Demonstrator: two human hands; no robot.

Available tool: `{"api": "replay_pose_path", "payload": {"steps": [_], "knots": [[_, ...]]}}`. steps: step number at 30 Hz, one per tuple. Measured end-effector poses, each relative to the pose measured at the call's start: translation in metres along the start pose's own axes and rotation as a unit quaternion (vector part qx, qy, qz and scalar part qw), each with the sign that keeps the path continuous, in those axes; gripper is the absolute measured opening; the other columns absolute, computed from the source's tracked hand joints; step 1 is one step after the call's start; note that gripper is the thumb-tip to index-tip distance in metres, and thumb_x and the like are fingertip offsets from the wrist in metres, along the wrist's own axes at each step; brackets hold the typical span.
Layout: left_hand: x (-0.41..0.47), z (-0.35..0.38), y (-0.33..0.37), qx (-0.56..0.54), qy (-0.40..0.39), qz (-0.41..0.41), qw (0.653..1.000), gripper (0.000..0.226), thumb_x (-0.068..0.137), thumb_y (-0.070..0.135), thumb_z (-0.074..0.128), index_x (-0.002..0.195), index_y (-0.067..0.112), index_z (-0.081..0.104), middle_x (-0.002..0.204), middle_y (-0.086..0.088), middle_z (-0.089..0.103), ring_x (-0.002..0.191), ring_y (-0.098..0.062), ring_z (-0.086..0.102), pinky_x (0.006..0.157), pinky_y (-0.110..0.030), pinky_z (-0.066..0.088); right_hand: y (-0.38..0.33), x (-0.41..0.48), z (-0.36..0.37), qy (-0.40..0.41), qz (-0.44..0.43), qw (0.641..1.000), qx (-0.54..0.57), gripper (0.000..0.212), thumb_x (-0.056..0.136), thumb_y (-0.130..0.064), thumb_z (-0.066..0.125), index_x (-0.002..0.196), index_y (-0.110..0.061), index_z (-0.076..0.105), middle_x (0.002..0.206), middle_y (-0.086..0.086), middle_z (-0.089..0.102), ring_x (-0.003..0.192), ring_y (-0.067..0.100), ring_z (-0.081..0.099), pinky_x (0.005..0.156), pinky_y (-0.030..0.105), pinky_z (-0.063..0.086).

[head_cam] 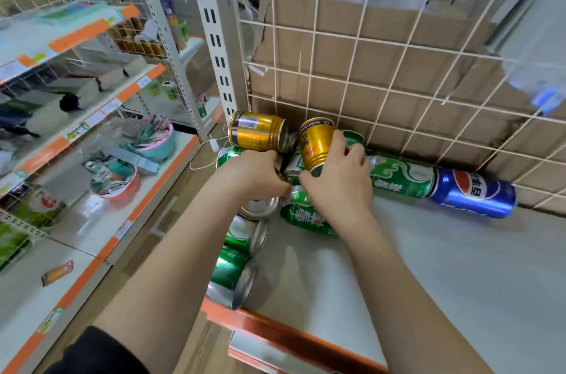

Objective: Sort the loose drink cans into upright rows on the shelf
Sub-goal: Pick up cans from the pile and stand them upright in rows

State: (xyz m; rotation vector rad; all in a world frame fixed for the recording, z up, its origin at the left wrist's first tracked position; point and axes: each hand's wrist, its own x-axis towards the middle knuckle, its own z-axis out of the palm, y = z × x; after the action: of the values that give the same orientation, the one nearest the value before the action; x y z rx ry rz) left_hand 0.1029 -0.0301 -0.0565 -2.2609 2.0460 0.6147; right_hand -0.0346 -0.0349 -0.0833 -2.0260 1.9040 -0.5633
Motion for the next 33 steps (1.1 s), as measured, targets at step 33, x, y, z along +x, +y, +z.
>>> {"api": "replay_pose_path", "payload": {"steps": [33], "knots": [[-0.032,-0.015,-0.003,-0.335,0.132,0.113,0.926,0.088,0.047,0.028,0.078,0.129,0.035,0.049,0.118,0.004,0.059,0.101,-0.017,0.06,0.087,-0.037,0.052,0.005,-0.012,-0.062,0.091,-0.021,0.994,0.049,0.054,0.073,-0.054,0.066,0.114,-0.019,0.061,0.106,0.0,0.053,0.11,0.023,0.047,0.077,0.03,0.035]]}}
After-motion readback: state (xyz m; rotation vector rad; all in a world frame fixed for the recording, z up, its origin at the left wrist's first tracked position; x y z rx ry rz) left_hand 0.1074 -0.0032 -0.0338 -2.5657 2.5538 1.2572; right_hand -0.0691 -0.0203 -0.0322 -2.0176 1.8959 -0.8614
